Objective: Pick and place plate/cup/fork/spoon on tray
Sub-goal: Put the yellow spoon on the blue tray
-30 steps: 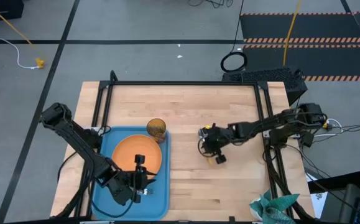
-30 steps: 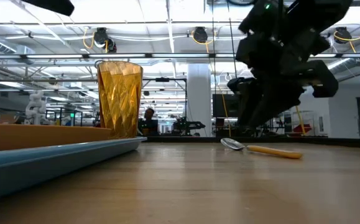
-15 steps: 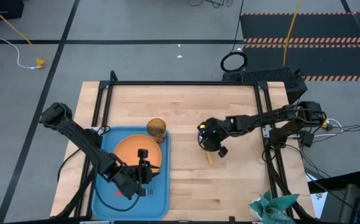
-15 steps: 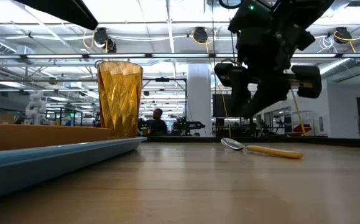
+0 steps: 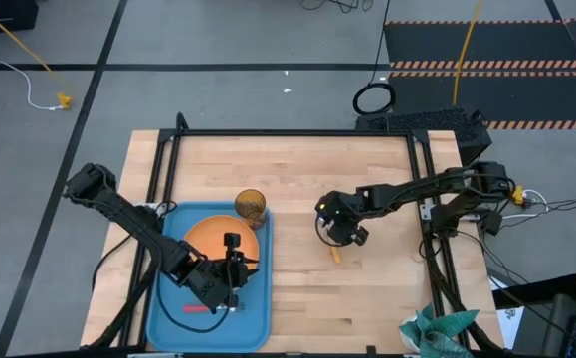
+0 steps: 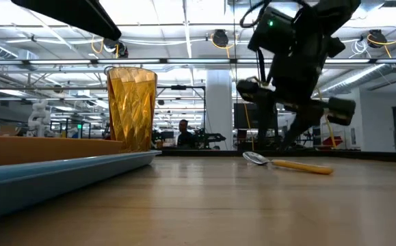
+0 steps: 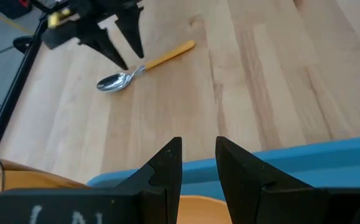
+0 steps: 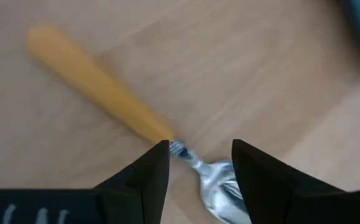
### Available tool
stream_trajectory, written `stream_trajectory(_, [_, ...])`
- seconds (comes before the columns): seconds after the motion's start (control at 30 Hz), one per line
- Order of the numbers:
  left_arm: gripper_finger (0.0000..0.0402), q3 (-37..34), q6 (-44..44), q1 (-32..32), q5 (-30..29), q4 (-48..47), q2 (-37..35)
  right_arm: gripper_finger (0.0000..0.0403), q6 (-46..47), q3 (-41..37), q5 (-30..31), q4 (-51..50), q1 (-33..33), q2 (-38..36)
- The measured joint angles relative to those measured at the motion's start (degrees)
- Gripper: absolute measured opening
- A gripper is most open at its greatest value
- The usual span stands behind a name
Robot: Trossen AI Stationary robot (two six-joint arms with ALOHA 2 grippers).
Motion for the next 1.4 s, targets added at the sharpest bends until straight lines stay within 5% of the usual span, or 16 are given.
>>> stream_trajectory(0.37, [0.0102,0.00,1.79,1.59,-0.02,0.17,0.00,0.0164,-7.94,0.75,2.44,2.01,1.20,6.43])
stream_trajectory(0.97, [0.0102,0.00,2.28,2.15,-0.02,-0.19,0.00,0.0097,12.22,3.74,-2.40,0.63,2.99,7.20])
stream_trajectory(1.4, [0.0102,0.00,2.48,2.15,-0.02,-0.16,0.00,0.0093,30.50,3.76,-2.16,2.27,6.31,7.16])
